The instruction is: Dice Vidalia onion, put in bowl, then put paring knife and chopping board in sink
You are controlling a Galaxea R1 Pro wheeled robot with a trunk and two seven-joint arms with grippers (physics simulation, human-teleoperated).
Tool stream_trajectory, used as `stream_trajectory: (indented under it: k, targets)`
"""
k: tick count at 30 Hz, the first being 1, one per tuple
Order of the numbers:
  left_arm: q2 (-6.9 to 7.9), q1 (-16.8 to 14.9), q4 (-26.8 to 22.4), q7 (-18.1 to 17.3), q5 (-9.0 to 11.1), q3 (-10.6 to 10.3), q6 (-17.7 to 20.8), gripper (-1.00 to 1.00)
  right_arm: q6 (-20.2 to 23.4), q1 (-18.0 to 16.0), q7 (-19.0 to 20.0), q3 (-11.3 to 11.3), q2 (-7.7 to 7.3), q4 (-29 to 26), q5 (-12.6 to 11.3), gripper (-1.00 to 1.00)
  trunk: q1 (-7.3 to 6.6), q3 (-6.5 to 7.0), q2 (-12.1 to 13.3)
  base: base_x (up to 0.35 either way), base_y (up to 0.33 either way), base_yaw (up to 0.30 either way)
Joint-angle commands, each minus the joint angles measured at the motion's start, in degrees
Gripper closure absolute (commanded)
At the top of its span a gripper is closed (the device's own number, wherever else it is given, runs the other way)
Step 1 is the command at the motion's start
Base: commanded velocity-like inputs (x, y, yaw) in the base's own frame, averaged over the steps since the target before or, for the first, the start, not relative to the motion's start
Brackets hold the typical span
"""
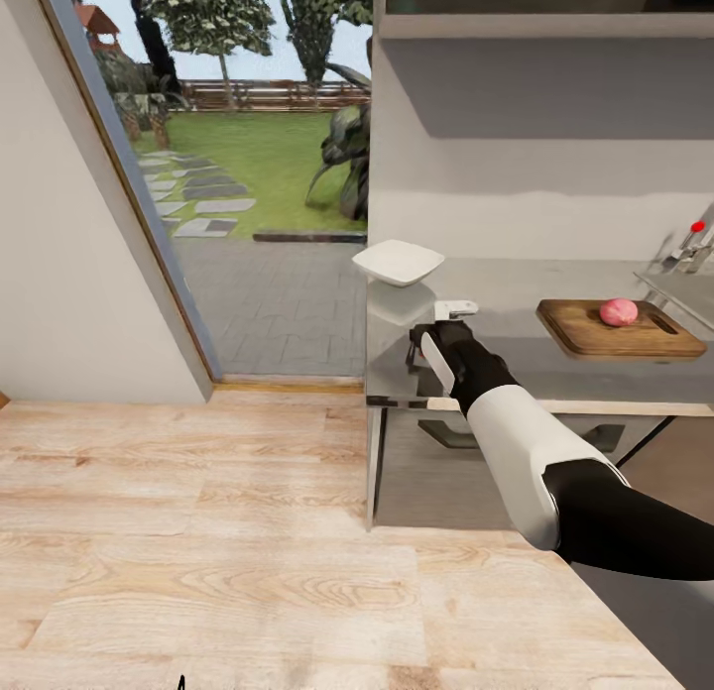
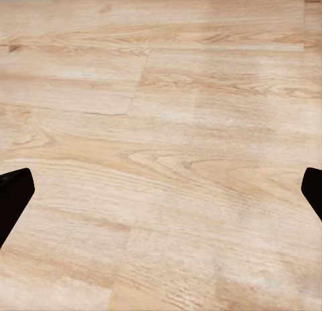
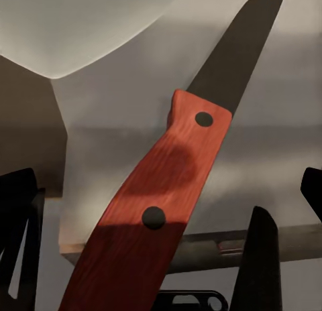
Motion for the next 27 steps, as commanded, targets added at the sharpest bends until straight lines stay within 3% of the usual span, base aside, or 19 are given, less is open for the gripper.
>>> stream_trajectory:
  k: [1,2,3,27]
  targets:
    - [0.01,-0.09,0.19,-0.14,0.29,-0.06,-0.29,-1.00,0.55,-0.01,-0.30,0.15,0.00,1.28,-0.19,-1.00,0.01,-0.06,-0.02,0.000,0.000,0.000]
    - [0.02,-0.09,0.19,-0.14,0.29,-0.05,-0.29,-1.00,0.53,-0.01,-0.31,0.15,0.00,1.29,-0.19,-1.00,0.01,-0.06,-0.02,0.000,0.000,0.000]
    - [0.00,-0.09,0.19,-0.14,0.30,-0.05,-0.29,-1.00,0.53,-0.01,-0.34,0.15,0.00,1.31,-0.19,1.00,0.01,-0.06,-0.02,0.000,0.000,0.000]
    - [-0.01,-0.09,0.19,-0.14,0.29,-0.08,-0.29,-1.00,0.56,-0.01,-0.44,0.10,0.00,1.32,-0.19,1.00,0.01,-0.06,-0.02,0.000,0.000,0.000]
